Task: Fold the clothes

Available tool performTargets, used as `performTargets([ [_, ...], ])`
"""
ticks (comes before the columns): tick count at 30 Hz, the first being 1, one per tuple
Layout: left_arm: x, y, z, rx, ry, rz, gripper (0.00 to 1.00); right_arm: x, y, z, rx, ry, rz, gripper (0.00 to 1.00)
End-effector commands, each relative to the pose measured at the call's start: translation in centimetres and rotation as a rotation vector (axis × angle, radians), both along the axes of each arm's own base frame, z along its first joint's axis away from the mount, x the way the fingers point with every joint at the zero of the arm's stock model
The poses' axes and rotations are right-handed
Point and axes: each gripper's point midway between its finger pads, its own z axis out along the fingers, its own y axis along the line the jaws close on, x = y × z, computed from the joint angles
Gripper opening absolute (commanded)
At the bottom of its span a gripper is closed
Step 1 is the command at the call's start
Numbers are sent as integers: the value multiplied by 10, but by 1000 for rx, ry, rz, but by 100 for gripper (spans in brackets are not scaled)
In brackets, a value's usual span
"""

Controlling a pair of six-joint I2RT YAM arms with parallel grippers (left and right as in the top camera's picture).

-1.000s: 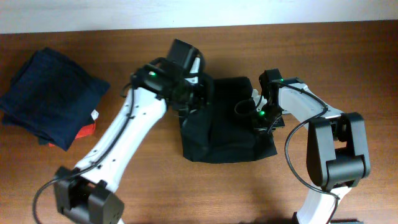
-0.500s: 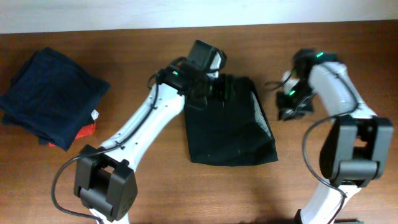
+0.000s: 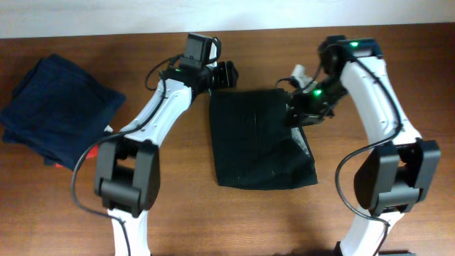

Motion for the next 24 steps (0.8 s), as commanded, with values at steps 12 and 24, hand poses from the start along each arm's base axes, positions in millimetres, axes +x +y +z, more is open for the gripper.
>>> performTargets([
  [12,-63,17,-102,150,366,-71,70,-88,15,-113,-79,280,22,23],
  [24,-216,37,-87,188,1031,-140,70,-30,-122,-156,-749,51,-307,28],
])
